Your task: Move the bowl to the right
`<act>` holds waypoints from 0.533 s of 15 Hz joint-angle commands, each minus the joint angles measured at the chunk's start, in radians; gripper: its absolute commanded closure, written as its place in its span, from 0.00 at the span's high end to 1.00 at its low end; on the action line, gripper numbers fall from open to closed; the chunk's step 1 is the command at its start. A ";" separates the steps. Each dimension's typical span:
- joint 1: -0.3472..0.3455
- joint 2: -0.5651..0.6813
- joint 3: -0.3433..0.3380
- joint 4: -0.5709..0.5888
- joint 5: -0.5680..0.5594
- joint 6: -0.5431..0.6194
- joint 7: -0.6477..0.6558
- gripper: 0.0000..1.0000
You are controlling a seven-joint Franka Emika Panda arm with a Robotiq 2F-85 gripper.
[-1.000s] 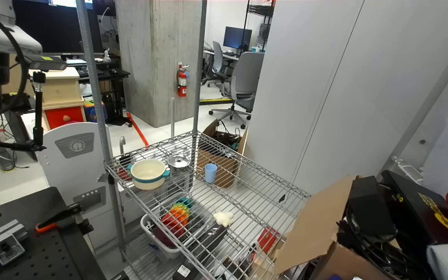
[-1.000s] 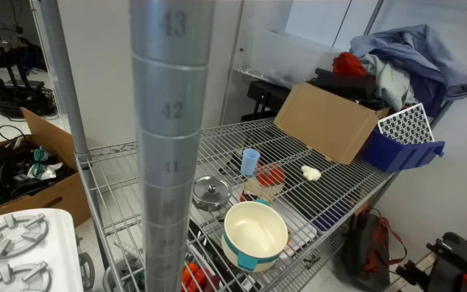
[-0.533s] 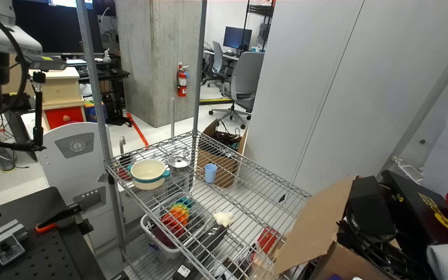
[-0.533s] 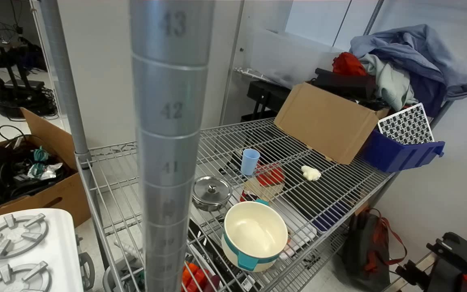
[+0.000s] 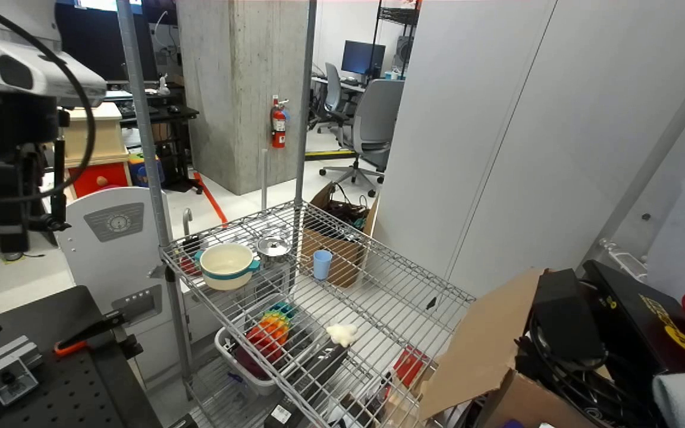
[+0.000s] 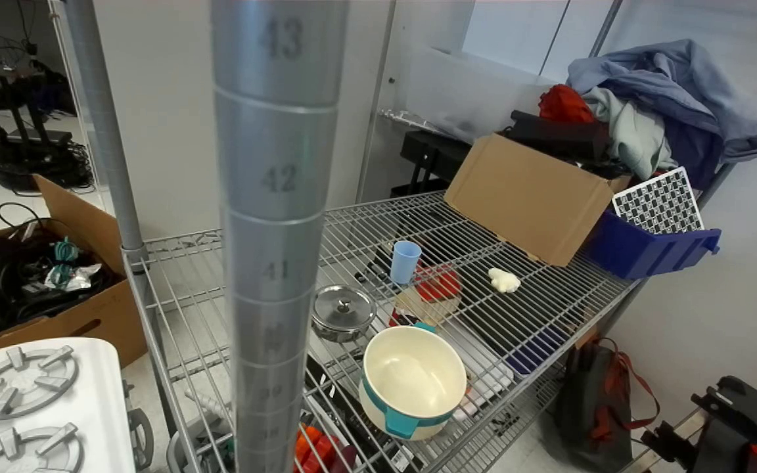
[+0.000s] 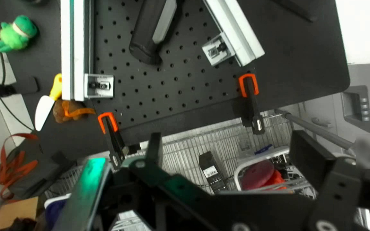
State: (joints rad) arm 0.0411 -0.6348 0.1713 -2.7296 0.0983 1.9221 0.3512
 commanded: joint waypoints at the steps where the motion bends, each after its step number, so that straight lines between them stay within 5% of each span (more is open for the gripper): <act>1: -0.023 0.185 -0.070 0.055 -0.060 0.169 -0.189 1.00; 5: -0.017 0.406 -0.120 0.152 -0.099 0.318 -0.365 1.00; 8: -0.018 0.598 -0.121 0.269 -0.101 0.398 -0.367 1.00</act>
State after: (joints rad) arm 0.0200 -0.2293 0.0584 -2.5946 0.0186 2.2676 0.0022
